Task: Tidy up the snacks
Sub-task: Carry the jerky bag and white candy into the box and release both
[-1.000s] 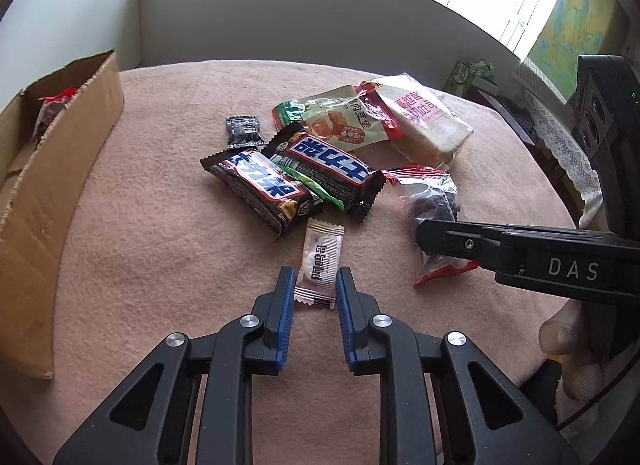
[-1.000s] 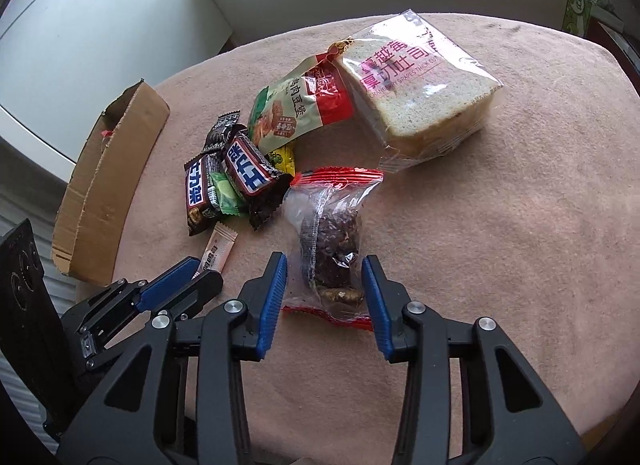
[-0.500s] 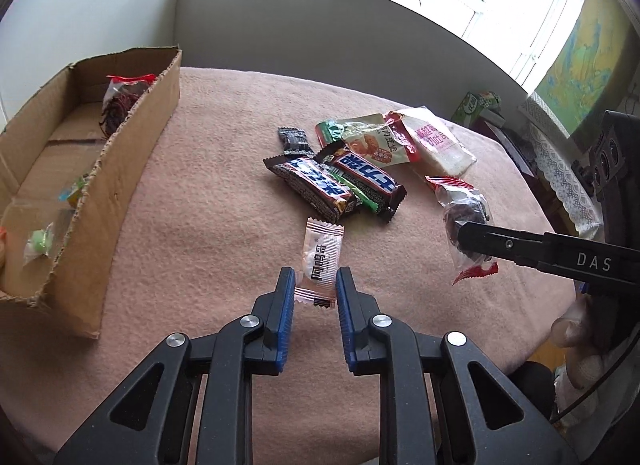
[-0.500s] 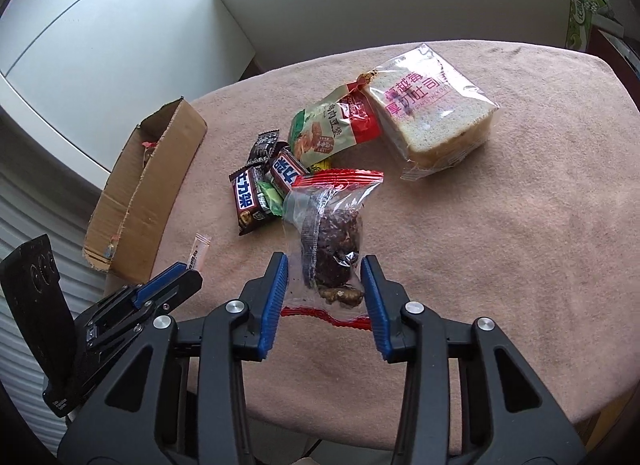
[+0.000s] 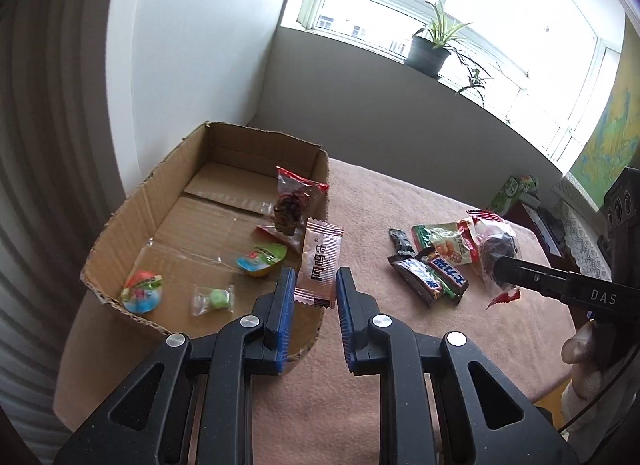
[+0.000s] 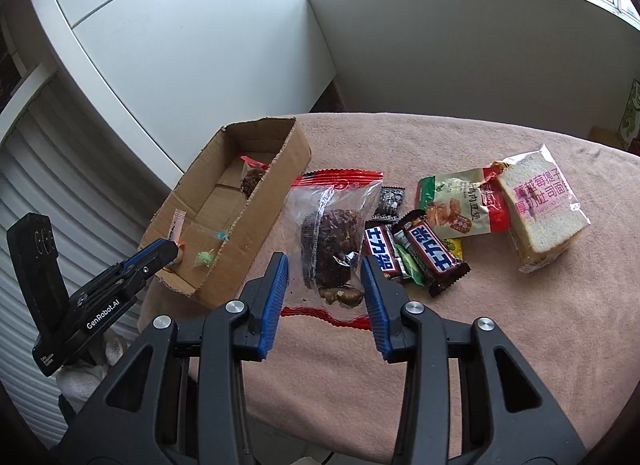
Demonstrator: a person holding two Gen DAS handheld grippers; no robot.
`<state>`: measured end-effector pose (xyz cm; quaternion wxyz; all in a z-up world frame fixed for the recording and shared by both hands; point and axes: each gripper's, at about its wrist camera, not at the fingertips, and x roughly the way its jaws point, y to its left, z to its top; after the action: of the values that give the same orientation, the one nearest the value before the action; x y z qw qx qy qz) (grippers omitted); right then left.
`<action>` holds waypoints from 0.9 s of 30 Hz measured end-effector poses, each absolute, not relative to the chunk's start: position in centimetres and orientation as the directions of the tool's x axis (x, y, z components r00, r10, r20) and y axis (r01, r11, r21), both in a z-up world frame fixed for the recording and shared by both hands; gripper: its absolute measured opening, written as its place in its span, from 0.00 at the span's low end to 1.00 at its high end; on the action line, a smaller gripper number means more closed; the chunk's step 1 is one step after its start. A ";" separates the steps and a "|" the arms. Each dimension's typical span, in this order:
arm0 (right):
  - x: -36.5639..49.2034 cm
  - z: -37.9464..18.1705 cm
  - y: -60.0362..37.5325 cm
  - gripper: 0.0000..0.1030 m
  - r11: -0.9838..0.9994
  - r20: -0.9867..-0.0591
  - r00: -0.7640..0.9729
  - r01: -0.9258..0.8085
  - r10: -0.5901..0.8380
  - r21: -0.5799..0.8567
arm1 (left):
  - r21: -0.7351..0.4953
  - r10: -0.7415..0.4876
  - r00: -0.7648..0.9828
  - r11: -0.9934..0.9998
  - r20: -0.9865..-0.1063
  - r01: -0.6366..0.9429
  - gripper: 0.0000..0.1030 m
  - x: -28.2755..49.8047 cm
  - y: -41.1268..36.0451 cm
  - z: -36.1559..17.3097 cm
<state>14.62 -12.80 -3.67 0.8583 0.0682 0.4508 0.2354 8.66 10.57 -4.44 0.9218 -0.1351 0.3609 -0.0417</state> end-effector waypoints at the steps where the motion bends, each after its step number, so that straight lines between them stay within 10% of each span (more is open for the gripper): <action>1: 14.8 -3.5 -11.9 0.39 0.874 -0.737 0.481 -0.358 0.474 0.328 | -0.278 -0.160 0.739 0.960 -0.654 -0.039 0.19 8.7 11.5 -4.4; 16: 17.5 -5.5 0.9 0.39 0.795 -0.754 0.366 -0.512 0.545 0.325 | -0.256 -0.035 0.739 0.948 -0.673 -0.188 0.19 10.3 18.4 -5.5; 21: 18.2 -6.4 2.6 0.68 0.804 -0.766 0.374 -0.514 0.523 0.299 | -0.259 -0.025 0.740 0.944 -0.673 -0.203 0.20 10.4 18.8 -5.4; 27: 18.2 -6.0 1.2 0.69 0.812 -0.753 0.396 -0.499 0.525 0.303 | -0.258 -0.008 0.746 0.941 -0.666 -0.221 0.29 9.9 19.0 -5.3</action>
<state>18.16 1.21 -6.01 0.8354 0.0140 0.4561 0.3064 9.93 19.03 -5.33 0.9202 -0.1623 0.3514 0.0578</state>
